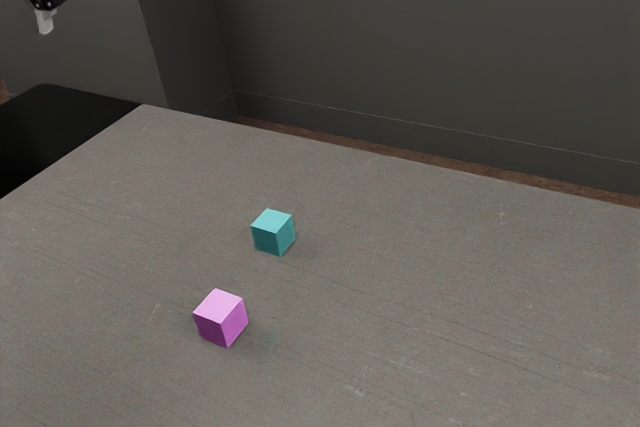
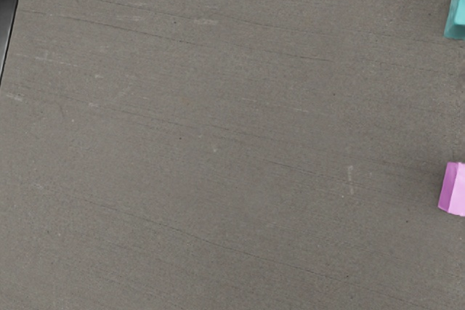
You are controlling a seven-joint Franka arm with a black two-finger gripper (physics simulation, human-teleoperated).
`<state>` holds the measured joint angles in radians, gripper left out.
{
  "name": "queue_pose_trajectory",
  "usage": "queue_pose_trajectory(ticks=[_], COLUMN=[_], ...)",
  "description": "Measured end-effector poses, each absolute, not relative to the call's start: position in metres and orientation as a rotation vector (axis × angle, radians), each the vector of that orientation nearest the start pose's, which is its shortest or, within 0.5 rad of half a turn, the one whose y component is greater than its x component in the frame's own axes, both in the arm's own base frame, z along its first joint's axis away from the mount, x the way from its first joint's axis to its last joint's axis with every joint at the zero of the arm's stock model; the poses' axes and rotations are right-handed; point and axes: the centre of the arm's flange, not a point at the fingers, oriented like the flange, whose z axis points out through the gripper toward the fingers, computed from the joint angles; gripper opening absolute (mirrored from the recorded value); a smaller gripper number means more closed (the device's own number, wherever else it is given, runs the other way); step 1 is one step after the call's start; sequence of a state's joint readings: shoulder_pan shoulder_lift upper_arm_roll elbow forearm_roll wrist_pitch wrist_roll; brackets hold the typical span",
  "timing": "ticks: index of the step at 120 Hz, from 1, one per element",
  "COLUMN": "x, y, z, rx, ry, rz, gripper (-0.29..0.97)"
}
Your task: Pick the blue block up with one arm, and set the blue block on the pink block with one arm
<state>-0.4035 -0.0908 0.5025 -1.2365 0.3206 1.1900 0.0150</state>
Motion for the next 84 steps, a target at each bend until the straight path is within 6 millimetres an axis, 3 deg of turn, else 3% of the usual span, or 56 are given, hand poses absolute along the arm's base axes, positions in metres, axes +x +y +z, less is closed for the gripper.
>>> queue_pose_trajectory(ticks=[16,29,46,53,68,84], x=[0.507,0.566,0.641,0.666,0.702,0.725], y=[0.029,-0.021,-0.012,-0.003,0.014,0.009], z=[0.744,0.674,0.563,0.526,0.468,0.418], rx=[-2.868,-2.844,-2.888,-2.930,-3.003,-3.038], ry=[-0.113,-0.027,-0.085,-0.088,-0.073,-0.036], rz=[0.035,0.124,0.231,0.244,0.243,0.221], gripper=[0.68,0.68,0.68,0.68,0.68,0.68])
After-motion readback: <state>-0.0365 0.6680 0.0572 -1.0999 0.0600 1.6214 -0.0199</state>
